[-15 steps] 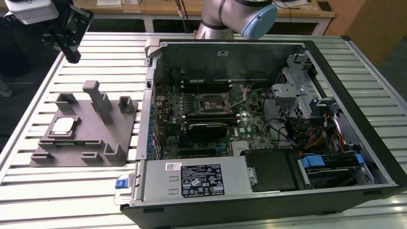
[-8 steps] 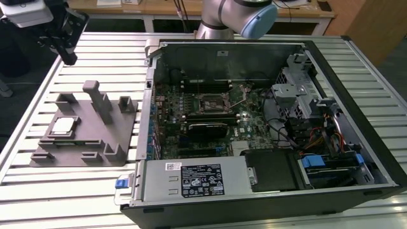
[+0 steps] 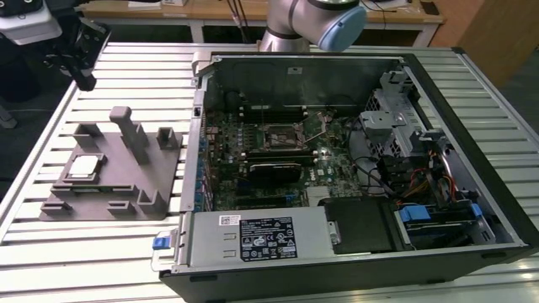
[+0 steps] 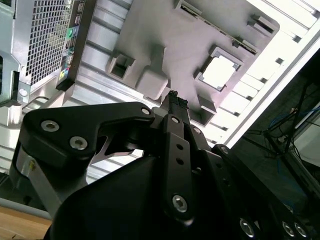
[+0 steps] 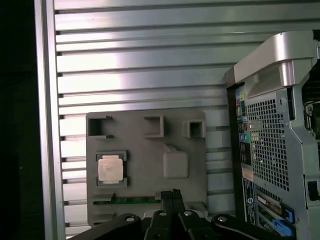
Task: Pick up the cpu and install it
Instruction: 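Reach for the cpu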
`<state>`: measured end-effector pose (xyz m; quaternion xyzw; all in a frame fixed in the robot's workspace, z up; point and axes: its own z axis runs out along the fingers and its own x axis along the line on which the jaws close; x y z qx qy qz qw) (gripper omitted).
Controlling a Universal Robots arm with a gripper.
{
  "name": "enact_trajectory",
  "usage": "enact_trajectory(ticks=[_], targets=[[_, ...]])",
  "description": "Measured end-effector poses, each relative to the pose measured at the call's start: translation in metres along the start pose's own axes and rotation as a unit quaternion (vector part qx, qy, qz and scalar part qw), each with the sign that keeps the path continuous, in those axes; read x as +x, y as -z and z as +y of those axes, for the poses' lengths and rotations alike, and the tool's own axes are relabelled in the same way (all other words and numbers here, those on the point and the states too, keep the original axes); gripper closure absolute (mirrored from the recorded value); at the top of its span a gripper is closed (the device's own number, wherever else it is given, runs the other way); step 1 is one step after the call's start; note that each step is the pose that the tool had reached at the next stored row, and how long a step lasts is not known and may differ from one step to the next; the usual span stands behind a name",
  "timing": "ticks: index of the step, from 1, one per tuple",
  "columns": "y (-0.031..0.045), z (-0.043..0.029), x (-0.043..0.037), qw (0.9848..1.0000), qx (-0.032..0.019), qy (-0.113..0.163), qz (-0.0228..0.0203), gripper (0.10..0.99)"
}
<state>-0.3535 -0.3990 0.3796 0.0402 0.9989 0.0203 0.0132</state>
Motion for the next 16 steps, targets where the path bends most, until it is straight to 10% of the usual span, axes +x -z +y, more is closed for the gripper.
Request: enact_trajectory(ticks=[16], targets=[[-0.0165,-0.0024,0.0213,1.0,0.0024,0.0,-0.0001,0.98]])
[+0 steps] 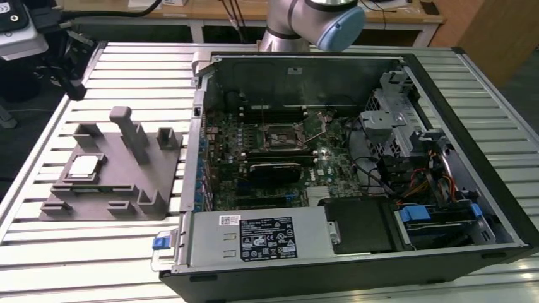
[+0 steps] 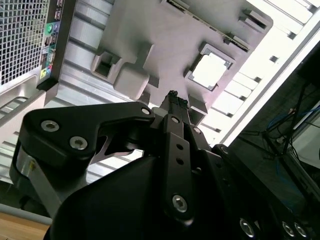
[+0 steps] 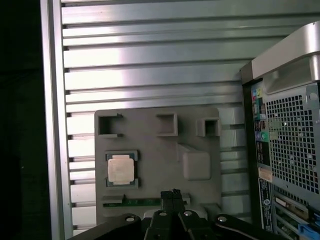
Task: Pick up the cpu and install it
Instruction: 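Reach for the cpu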
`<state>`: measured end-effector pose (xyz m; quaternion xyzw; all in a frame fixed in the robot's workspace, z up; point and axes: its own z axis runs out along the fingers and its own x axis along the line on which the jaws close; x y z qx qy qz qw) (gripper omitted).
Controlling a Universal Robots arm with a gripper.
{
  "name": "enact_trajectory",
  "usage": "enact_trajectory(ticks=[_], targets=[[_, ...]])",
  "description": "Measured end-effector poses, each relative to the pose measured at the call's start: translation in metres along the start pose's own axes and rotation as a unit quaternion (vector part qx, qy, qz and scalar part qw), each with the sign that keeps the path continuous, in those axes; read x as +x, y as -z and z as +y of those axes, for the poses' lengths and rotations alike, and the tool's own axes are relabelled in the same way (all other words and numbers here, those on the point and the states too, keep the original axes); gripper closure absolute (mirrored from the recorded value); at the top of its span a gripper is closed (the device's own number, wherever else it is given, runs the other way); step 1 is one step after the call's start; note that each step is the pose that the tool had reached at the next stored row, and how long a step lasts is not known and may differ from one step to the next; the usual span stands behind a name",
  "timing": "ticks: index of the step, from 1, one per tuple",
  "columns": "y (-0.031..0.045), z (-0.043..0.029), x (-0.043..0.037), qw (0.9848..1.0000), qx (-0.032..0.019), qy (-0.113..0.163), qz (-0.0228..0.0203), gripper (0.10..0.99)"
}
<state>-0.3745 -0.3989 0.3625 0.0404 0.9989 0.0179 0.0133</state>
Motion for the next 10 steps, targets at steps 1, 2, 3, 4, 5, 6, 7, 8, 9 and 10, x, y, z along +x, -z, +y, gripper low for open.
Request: enact_trajectory(ticks=[1,2,3,4,5,6,7,8,9,10], targets=[[-0.0011,-0.0001,0.0011,1.0,0.0003,0.0,0.0,0.98],[-0.0024,-0.0003,0.0022,1.0,0.0005,0.0,0.0,0.98],[-0.0037,-0.0004,0.0034,1.0,0.0007,0.0,-0.0001,0.98],[-0.005,-0.0006,0.0047,1.0,0.001,0.0,-0.0001,0.98],[-0.0065,-0.0007,0.006,1.0,0.0013,0.0,-0.0001,0.98],[-0.0079,-0.0008,0.0071,1.0,0.0015,0.0,-0.0002,0.98],[-0.0093,-0.001,0.0082,1.0,0.0018,0.0,-0.0002,0.98],[-0.0107,-0.0011,0.0094,1.0,0.0022,0.0,-0.0002,0.98],[-0.0121,-0.0013,0.0107,1.0,0.0025,0.0,-0.0001,0.98],[-0.0136,-0.0015,0.0121,1.0,0.0027,0.0,-0.0001,0.98]])
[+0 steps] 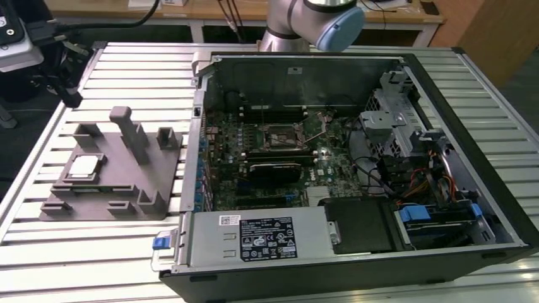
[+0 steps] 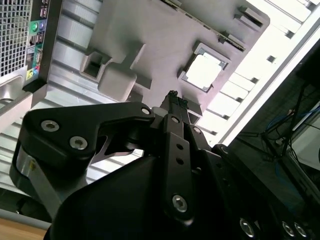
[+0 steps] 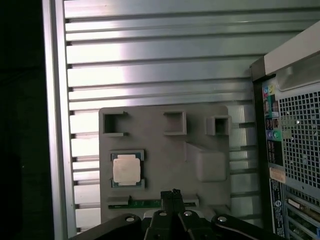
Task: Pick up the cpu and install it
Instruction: 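Reach for the cpu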
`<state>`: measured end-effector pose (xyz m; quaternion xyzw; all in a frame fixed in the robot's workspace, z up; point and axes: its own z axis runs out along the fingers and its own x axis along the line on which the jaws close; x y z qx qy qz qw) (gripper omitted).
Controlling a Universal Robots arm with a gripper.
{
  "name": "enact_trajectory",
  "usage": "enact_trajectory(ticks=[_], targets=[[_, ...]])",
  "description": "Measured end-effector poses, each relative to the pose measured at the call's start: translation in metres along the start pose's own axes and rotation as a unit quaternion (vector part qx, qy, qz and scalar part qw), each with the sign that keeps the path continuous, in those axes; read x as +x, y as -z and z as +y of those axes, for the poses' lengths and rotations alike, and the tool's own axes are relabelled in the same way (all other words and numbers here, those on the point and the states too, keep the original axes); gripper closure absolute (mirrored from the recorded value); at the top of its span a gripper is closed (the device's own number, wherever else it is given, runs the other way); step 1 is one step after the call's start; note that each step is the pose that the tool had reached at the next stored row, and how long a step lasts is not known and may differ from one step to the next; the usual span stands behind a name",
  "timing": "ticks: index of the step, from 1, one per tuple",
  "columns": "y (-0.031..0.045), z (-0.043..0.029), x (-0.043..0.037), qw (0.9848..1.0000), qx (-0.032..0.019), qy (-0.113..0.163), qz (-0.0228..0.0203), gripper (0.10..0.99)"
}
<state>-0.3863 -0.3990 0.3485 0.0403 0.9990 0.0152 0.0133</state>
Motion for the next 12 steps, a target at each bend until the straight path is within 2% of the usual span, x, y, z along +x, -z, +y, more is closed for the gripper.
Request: enact_trajectory(ticks=[12], targets=[[-0.0215,0.0002,0.0131,1.0,0.003,0.0,0.0001,0.98]])
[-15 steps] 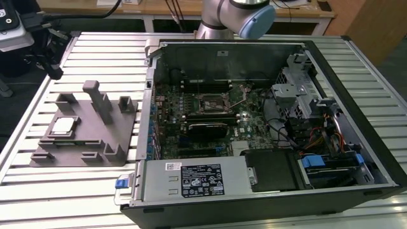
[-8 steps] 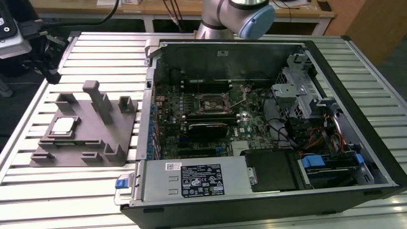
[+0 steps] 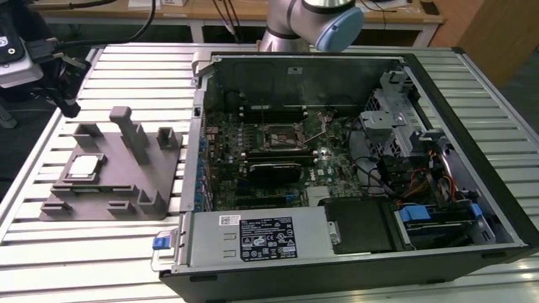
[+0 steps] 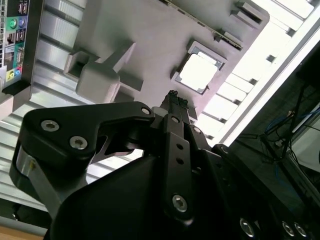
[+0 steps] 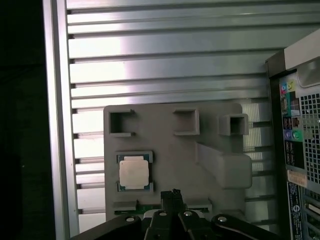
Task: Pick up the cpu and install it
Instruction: 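Reach for the cpu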
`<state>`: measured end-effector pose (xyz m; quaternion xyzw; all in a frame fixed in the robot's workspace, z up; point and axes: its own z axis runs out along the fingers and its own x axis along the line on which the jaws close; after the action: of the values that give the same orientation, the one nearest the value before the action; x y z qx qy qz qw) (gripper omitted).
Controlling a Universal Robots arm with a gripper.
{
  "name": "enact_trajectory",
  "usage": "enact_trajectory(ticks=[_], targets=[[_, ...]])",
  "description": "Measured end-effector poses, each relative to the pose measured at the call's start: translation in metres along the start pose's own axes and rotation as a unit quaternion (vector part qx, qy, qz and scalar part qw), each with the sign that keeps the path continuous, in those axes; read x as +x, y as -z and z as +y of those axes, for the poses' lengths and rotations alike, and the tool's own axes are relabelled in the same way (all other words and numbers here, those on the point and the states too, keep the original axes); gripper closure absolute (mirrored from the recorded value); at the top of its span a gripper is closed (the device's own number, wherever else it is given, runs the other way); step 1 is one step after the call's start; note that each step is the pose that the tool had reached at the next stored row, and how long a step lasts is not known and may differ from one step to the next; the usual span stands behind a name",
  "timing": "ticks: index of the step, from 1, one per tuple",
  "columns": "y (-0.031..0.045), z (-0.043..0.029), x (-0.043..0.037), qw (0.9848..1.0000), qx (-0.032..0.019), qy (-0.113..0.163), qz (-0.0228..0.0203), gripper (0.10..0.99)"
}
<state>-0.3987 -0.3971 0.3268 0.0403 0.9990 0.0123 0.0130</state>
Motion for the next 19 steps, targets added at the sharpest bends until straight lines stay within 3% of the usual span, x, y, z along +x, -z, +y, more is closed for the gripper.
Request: enact_trajectory(ticks=[12,19], targets=[[-0.0211,0.0054,0.0063,1.0,0.0036,0.0,0.0014,0.98],[-0.0222,0.0057,0.0065,1.0,0.0037,0.0,0.0015,0.98]])
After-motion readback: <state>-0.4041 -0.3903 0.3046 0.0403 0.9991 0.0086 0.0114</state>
